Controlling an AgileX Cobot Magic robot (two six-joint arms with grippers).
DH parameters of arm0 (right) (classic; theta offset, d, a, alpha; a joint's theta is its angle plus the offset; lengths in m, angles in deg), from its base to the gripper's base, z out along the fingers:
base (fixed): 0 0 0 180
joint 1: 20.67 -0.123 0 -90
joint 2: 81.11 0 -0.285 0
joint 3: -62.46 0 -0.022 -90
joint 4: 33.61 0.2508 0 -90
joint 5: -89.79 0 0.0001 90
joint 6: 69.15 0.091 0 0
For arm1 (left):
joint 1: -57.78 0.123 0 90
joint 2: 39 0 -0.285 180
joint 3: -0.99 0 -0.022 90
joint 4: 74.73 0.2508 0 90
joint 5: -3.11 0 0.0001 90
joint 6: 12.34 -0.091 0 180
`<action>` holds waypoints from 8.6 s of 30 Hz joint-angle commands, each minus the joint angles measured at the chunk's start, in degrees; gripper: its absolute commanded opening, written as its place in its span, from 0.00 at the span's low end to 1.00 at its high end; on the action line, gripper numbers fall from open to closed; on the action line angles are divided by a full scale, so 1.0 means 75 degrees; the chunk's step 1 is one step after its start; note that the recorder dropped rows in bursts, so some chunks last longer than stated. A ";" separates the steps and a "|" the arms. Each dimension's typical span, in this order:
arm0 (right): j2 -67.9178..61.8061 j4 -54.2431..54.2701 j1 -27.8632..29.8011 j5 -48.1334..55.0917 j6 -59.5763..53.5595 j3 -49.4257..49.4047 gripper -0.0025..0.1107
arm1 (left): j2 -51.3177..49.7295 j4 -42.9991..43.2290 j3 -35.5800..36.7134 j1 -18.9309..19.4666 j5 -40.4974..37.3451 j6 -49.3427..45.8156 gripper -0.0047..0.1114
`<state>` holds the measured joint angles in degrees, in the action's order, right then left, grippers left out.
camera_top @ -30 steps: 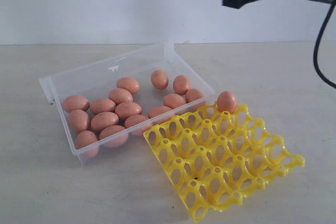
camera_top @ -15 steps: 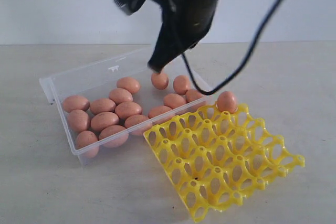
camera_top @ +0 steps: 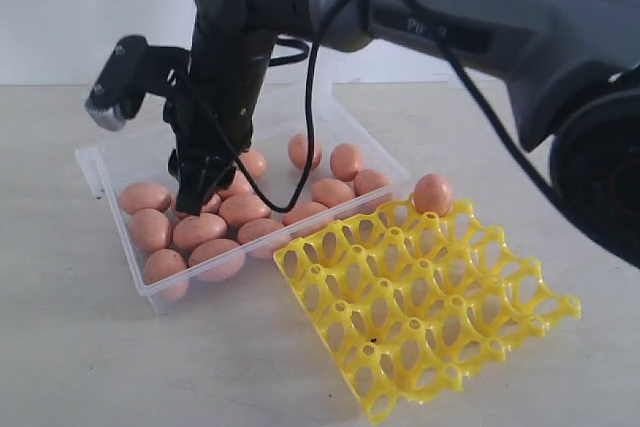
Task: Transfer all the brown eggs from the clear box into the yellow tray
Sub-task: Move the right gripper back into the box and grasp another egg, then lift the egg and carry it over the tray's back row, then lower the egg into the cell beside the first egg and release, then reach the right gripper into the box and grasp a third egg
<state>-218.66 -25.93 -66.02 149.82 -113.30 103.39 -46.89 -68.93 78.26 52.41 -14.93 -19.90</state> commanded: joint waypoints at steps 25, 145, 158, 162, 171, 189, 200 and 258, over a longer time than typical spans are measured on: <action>-0.1097 0.0196 0.0865 -0.0945 -0.0167 0.0055 0.57 | 0.0015 -0.0059 -0.0007 0.0006 0.0064 -0.0003 0.00; 0.2547 -1.2450 0.6396 -1.4085 1.4745 -0.9348 0.46 | 0.0015 -0.0059 -0.0007 0.0006 0.0064 -0.0003 0.00; 0.2547 -1.2257 0.6396 -1.4133 1.4892 -0.9348 0.51 | 0.0015 -0.0059 -0.0007 0.0006 0.0064 -0.0003 0.00; 0.2691 -1.2225 0.6413 -1.4133 1.5106 -0.9348 0.51 | 0.0015 -0.0059 -0.0007 0.0006 0.0064 -0.0003 0.00; 0.4482 -1.2272 0.6413 -1.3792 1.6838 -0.9348 0.45 | 0.0015 -0.0059 -0.0007 0.0006 0.0064 -0.0003 0.00; 0.9336 -1.4349 0.4252 -0.7104 1.7938 -0.9332 0.02 | 0.0015 -0.0059 -0.0007 0.0006 0.0064 -0.0003 0.00; 0.6511 -0.3832 0.3532 -0.2056 0.7057 -0.6795 0.02 | 0.0015 -0.0059 -0.0007 0.0006 0.0064 -0.0003 0.00; -0.0195 -0.1125 0.1635 -0.0772 0.6502 -0.1792 0.48 | 0.0015 -0.0059 -0.0007 0.0006 0.0064 -0.0003 0.00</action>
<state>-218.63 -34.35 -53.88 143.63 -64.16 89.87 -46.89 -68.93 78.26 52.41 -14.93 -19.90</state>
